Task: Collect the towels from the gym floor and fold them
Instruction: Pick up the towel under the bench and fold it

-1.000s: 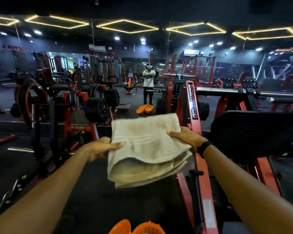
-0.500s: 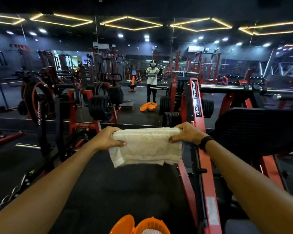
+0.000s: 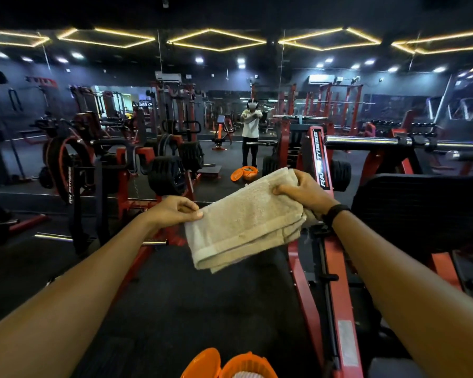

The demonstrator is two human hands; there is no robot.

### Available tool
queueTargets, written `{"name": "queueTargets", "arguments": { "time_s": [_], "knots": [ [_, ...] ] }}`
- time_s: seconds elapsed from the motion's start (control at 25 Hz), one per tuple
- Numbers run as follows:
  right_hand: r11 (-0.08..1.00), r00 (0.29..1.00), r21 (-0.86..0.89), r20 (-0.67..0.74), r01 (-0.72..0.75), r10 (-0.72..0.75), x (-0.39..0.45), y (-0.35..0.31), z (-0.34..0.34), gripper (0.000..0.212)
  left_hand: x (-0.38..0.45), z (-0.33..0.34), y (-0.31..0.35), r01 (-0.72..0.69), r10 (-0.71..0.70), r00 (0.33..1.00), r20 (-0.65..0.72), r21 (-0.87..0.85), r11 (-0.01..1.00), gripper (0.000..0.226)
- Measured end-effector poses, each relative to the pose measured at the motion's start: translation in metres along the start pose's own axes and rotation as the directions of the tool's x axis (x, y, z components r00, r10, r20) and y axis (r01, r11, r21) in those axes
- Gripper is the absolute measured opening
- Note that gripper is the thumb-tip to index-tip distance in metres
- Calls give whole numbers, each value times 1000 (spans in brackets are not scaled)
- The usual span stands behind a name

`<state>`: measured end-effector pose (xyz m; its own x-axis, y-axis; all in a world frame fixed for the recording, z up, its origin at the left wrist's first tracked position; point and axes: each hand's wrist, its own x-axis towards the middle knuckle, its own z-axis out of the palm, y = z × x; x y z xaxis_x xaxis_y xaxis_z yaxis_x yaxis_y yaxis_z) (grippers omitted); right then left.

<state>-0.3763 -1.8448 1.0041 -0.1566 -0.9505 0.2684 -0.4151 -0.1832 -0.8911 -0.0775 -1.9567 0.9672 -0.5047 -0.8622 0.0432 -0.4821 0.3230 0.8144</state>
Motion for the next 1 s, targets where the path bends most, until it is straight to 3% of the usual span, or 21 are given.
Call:
{"name": "queueTargets", "arguments": {
  "time_s": [0.08,0.24,0.4,0.6,0.76,1.0],
  "knots": [
    [991,1000,-134,-3,22,-23,8,-3,1,31,2,4,6,21,-22,998,-59,-20,1000,29],
    [890,1000,-455,4,21,-21,16,7,5,28,6,23,16,34,-33,999,-42,20,999,28],
    [787,998,-616,13,-39,60,22,32,3,32,13,41,17,26,-23,998,-65,49,998,24],
    [708,988,-697,-3,-114,156,21,84,0,44,31,74,-14,82,-74,996,-56,153,985,34],
    [666,966,-724,-3,-180,257,14,139,15,36,51,114,-68,153,-165,986,16,302,941,46],
    [574,865,-723,-63,-384,498,15,248,59,45,104,162,-182,234,-309,931,193,332,914,49]
  ]
}}
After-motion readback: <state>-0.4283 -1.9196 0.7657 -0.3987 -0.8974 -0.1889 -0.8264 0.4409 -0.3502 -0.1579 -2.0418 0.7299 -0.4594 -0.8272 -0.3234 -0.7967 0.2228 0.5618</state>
